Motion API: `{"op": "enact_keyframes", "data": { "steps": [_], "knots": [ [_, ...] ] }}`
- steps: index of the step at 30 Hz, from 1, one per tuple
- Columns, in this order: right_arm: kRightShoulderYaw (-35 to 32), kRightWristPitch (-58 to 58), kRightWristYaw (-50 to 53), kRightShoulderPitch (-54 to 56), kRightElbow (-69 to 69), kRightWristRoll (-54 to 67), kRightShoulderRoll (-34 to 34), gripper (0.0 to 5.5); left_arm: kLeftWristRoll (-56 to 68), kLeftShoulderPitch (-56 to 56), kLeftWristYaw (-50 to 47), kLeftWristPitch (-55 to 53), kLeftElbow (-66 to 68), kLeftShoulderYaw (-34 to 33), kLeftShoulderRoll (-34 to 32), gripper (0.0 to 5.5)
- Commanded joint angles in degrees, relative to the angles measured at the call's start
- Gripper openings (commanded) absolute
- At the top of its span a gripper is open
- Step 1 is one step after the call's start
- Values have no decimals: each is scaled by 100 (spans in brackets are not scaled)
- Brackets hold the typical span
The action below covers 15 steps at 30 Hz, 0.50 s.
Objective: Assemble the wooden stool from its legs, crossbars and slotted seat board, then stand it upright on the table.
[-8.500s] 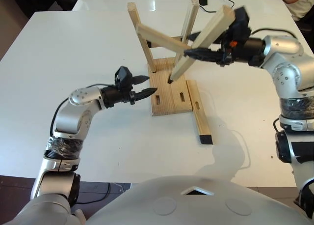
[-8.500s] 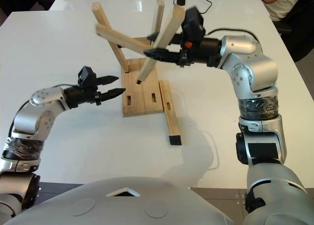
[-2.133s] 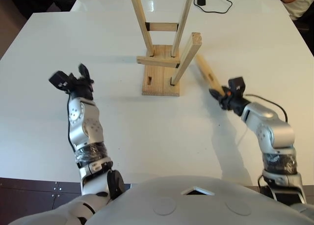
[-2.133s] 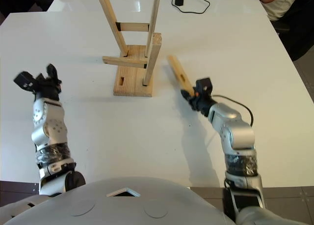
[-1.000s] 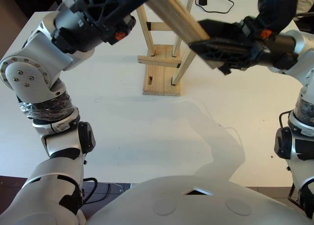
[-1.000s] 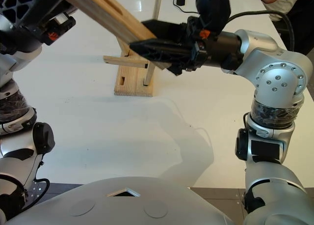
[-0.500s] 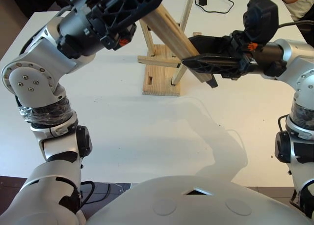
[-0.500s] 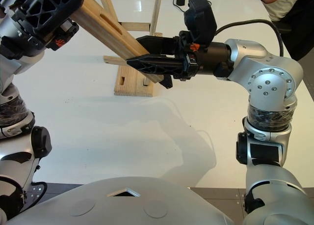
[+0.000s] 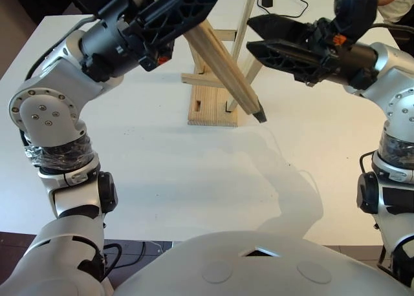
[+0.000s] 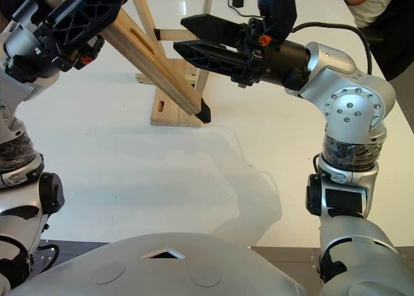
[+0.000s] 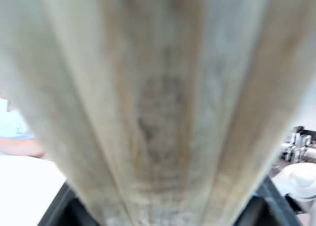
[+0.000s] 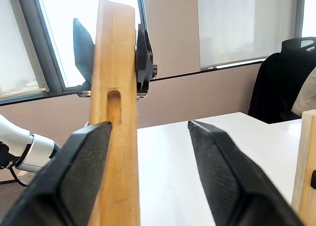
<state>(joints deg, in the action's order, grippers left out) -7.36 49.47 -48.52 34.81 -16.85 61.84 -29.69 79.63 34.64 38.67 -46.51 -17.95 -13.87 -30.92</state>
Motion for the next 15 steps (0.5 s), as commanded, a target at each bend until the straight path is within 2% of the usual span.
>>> {"op": "enact_keyframes", "data": {
  "steps": [1,4,7,10,15],
  "knots": [
    [-595,-242,245,264,244,39,-146,313,-712,350,326,526,477,-635,-683,203],
    [-1160,-522,718,441,580,78,-92,313,-1511,168,503,1043,1112,-1172,-1285,203],
    [-1366,-945,1142,393,790,-262,33,313,-2811,-707,892,1817,1907,-1064,-1569,203],
    [-1131,-1322,1296,278,979,-793,169,313,-3558,-1315,1010,2399,2620,-724,-1171,203],
    [-795,-1771,1356,338,1708,-1563,329,313,-3959,-1607,780,2922,3214,-482,-64,203]
  ]
}}
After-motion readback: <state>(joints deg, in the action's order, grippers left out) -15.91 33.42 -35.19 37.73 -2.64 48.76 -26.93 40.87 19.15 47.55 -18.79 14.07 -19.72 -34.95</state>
